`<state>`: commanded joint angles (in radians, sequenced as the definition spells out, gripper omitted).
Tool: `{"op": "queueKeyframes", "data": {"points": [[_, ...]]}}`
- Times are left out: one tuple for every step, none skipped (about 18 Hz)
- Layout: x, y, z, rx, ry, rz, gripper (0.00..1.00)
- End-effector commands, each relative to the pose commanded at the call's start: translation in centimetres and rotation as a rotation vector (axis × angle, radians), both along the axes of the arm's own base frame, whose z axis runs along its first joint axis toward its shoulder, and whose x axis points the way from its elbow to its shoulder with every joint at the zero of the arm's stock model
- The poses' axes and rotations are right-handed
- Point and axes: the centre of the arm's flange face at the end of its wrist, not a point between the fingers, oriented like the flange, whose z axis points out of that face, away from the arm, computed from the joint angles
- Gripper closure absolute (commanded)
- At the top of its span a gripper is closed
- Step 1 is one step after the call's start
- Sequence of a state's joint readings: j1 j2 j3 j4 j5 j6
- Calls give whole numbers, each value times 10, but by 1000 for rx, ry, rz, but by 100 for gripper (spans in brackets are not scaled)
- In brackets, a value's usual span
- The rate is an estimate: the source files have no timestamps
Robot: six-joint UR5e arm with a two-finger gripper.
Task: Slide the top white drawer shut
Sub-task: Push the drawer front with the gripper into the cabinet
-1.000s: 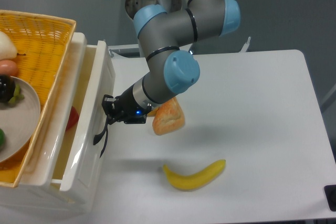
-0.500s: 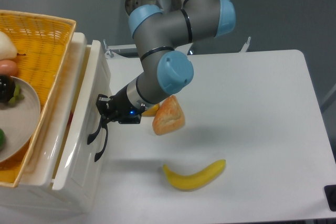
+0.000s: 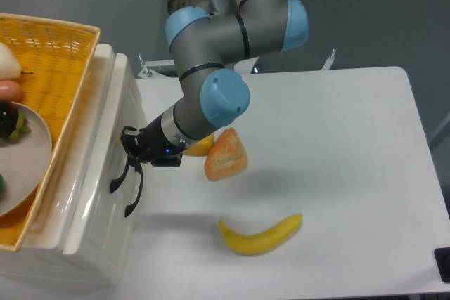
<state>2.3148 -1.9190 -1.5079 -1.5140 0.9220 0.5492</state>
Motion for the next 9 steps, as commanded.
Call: {"op": "queueKeyframes", "data": {"points": [[2,1,0,0,0,-3,86],[2,1,-1,-1,-1,-5,86],[2,1,-1,-1,-1,-5,86],[2,1,-1,-1,-1,-5,86],[2,1,-1,-1,-1,-5,86],[2,1,-1,-1,-1,-5,85],[2,2,-4,-2,-3,-6,82],[-1,1,-5,-3,-2,-4,76],[-7,-1,-5,0,4,2,67]]}}
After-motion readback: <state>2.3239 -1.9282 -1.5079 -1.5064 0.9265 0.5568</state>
